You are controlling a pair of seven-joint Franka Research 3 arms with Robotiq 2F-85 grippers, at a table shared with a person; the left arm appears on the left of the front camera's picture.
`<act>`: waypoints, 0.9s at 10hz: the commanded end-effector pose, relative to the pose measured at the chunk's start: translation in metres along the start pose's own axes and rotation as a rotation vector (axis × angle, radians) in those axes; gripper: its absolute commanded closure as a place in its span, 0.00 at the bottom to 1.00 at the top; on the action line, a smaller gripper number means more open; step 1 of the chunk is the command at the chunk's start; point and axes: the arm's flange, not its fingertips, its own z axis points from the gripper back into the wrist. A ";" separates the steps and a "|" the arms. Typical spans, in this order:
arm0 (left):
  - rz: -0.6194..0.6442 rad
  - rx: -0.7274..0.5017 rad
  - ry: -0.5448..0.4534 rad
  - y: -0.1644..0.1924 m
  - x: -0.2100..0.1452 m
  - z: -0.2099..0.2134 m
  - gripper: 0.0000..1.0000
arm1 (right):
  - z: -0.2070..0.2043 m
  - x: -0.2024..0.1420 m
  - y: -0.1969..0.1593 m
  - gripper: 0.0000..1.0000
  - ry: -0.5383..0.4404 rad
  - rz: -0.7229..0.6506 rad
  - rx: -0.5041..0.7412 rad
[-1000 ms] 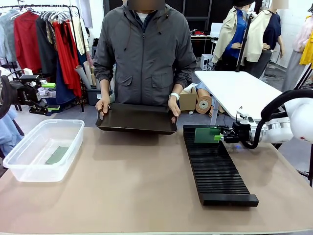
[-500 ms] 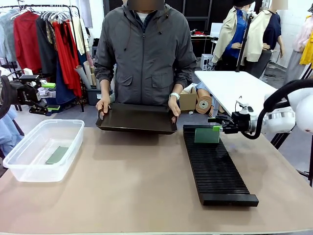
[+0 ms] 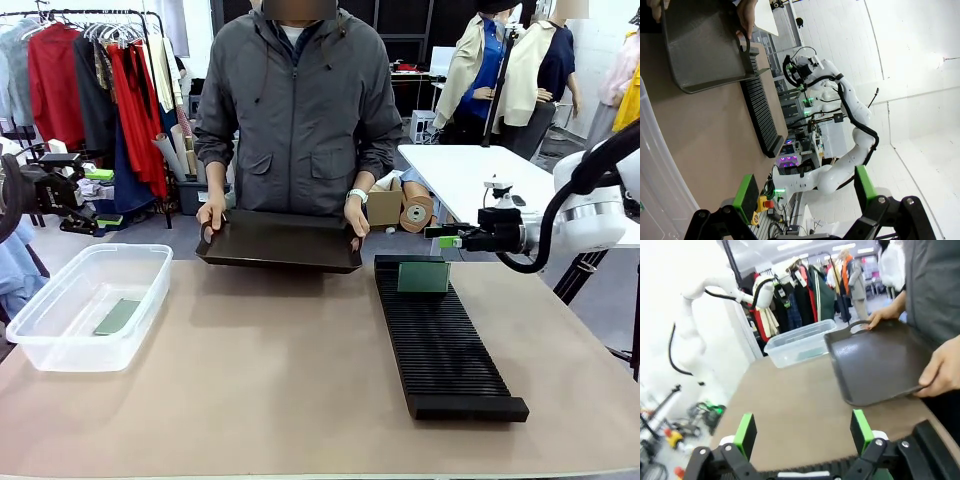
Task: Sort PCBs into racks and boxes based on the side picked up.
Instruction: If the short side of the Blank PCB is picked up, insert it into the PCB Rack ; if the long side is picked up, place it in the Organizing box.
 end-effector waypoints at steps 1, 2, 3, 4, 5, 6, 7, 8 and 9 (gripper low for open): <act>0.004 -0.006 0.004 -0.002 -0.002 0.001 0.00 | -0.003 0.017 0.037 0.00 0.030 -0.262 -0.055; 0.004 -0.006 0.004 -0.002 -0.002 0.001 0.00 | -0.003 0.027 0.053 0.00 0.055 -0.390 -0.067; 0.004 -0.006 0.004 -0.002 -0.002 0.001 0.00 | -0.004 0.036 0.069 0.00 0.073 -0.514 -0.078; 0.004 -0.006 0.004 -0.002 -0.002 0.001 0.00 | -0.005 0.047 0.087 0.00 0.067 -0.622 -0.057; 0.004 -0.006 0.004 -0.002 -0.002 0.001 0.00 | -0.005 0.053 0.102 0.00 0.063 -0.712 -0.050; 0.004 -0.006 0.004 -0.002 -0.002 0.001 0.00 | -0.004 0.056 0.113 0.00 0.049 -0.803 -0.071; 0.004 -0.006 0.004 -0.002 -0.002 0.001 0.00 | -0.003 0.057 0.118 0.00 0.038 -0.886 -0.092; 0.004 -0.006 0.004 -0.002 -0.002 0.001 0.00 | -0.003 0.058 0.122 0.00 -0.015 -0.962 -0.066; 0.004 -0.006 0.004 -0.002 -0.002 0.001 0.00 | -0.001 0.059 0.122 0.00 -0.057 -1.012 -0.063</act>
